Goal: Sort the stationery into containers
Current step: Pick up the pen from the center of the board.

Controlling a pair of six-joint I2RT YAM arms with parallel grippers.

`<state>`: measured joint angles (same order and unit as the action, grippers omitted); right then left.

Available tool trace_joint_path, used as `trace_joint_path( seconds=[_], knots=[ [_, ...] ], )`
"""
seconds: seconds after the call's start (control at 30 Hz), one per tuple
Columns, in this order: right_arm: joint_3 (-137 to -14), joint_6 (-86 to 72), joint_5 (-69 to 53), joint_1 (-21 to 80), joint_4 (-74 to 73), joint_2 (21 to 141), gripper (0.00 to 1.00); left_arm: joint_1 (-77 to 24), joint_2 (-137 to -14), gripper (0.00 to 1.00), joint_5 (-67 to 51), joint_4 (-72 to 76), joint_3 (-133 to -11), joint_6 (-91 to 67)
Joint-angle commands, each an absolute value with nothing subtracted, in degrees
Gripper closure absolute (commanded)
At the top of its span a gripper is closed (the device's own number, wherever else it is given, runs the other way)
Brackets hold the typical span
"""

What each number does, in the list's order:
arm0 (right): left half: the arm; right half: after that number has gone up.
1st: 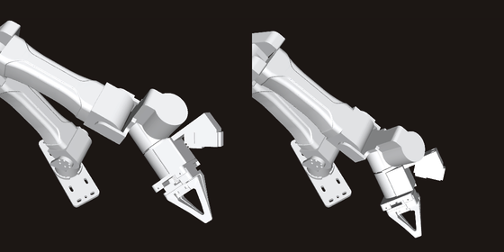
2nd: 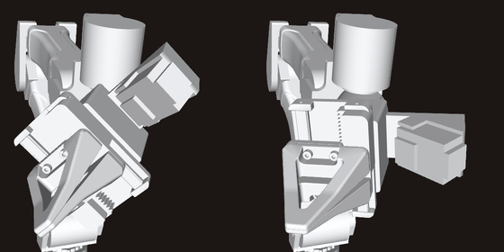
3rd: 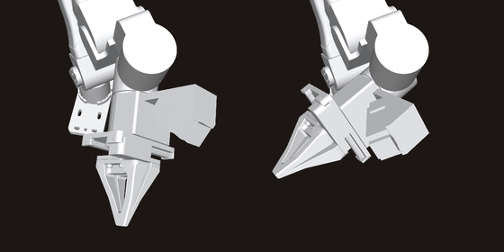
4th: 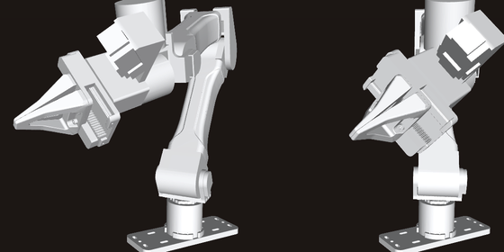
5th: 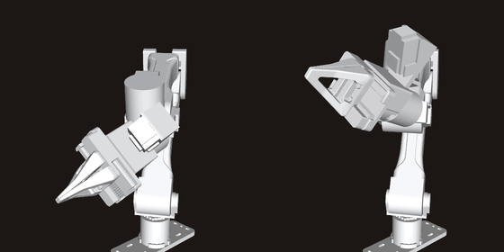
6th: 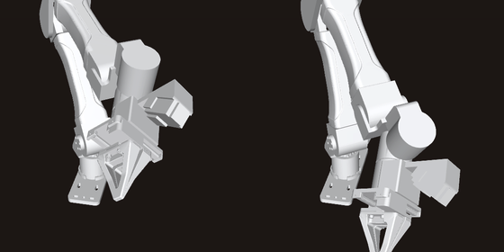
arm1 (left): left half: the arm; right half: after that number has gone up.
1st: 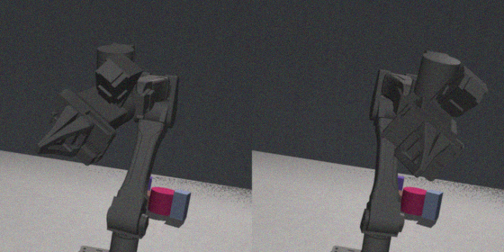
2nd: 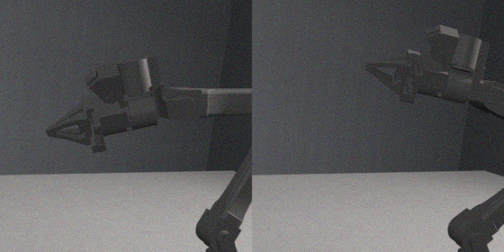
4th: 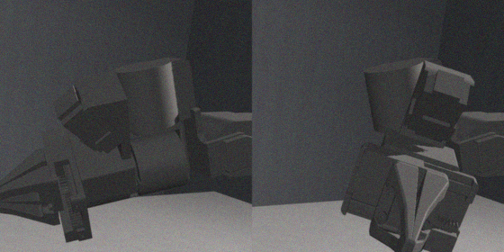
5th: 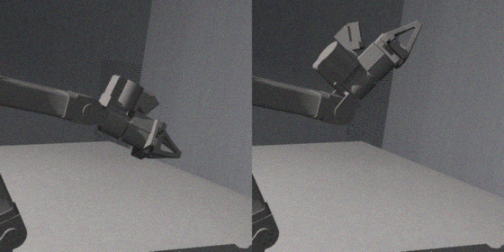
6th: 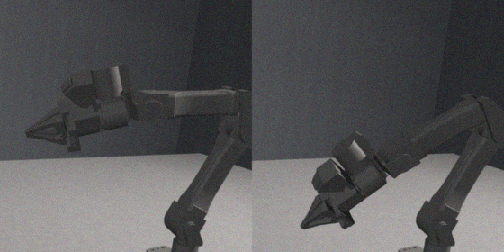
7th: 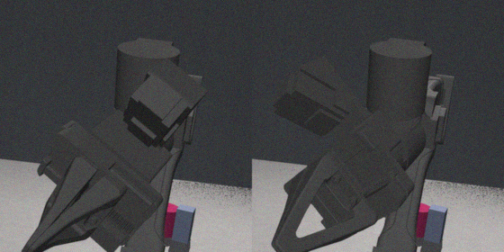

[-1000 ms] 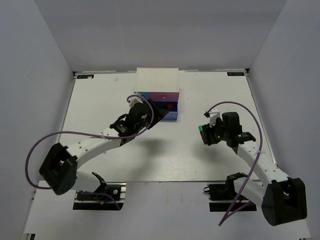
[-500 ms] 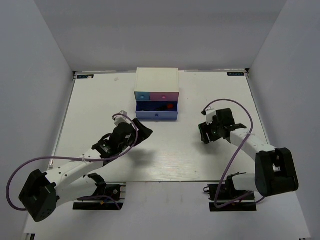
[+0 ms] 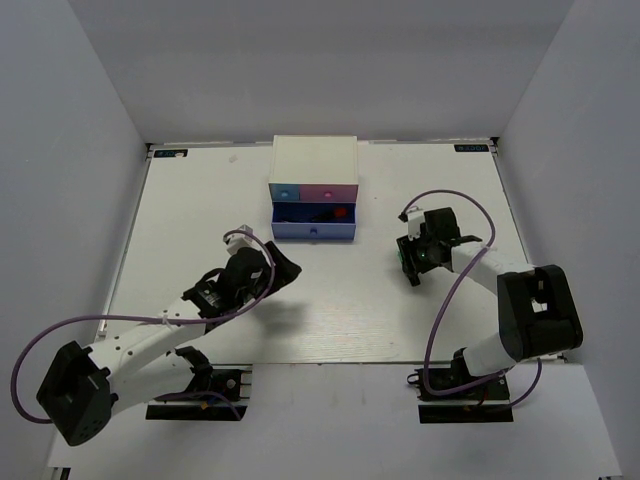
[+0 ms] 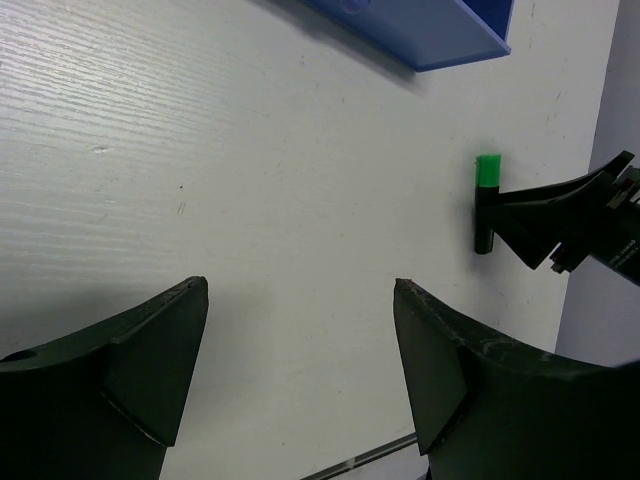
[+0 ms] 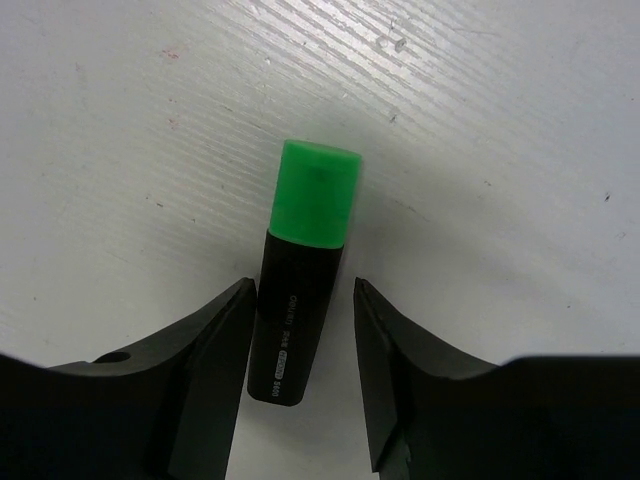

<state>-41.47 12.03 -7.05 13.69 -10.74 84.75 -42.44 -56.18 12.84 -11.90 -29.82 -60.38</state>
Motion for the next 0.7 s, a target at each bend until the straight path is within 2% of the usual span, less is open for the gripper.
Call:
trace_joint_path(
  seconds=[0.0,0.23,0.33,0.5,0.67],
  knots=[
    [-41.6,12.7,-5.4,14.5,-8.6,84.7,0.50,-42.3,-54.3,0.15,13.9,-13.0,-30.0,-59.6],
    [-39.9,15.4,-6.2,15.6,-9.2,84.6,0.55,-42.3,-53.8,0.15,13.9,-14.1,-29.4,-59.6],
    [-40.5,18.0,-6.8,15.9,-10.4,85.3,0.60,-42.3,-53.3,0.15,13.9,-14.1,-28.4,-59.6],
    [-43.0,20.7,-7.9,16.4,-13.4,86.7,0.76,-42.3,-52.6,0.15,13.9,-14.1,-27.9,-59.6],
    [-53.4,22.8,-14.4,17.0,-18.5,85.6,0.82,-42.3,-51.5,0.15,13.9,-14.6,-27.3,-59.6]
  ],
)
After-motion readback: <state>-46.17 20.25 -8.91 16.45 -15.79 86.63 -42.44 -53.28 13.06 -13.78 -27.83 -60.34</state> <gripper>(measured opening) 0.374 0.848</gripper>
